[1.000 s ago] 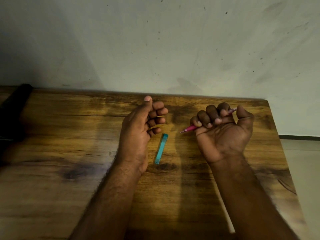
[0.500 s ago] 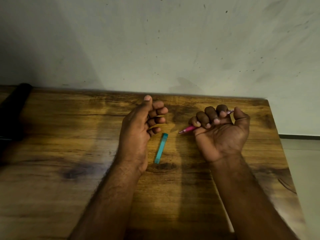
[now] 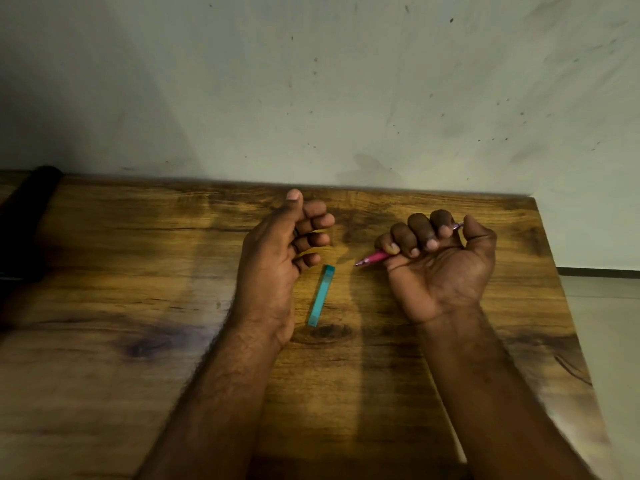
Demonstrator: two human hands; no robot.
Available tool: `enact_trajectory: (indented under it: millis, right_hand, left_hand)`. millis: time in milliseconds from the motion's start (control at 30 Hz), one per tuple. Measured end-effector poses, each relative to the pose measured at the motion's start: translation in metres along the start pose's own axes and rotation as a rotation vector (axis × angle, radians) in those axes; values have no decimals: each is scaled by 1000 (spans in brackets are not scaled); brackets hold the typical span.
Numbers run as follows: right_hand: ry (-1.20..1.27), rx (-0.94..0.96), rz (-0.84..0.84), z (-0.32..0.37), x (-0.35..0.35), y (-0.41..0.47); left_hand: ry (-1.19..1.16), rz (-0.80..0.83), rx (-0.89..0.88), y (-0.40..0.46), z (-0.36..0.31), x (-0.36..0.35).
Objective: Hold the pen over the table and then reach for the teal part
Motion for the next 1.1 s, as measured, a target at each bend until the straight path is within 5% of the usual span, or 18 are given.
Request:
enact_trajectory:
  millis: [1100]
  right_hand:
    - [-15, -21, -75, -2, -2, 1]
  left_hand:
    - [9, 6, -2, -1, 0, -1]
Point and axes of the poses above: each hand's wrist, its own y-axis towards the middle knuckle, its own x-axis out of the back of the hand, z = x × y, the point moved 2 cm from there along y, towards the middle knuckle, and after that the axes turned 3 degrees about -y, right-handed, at the moved point
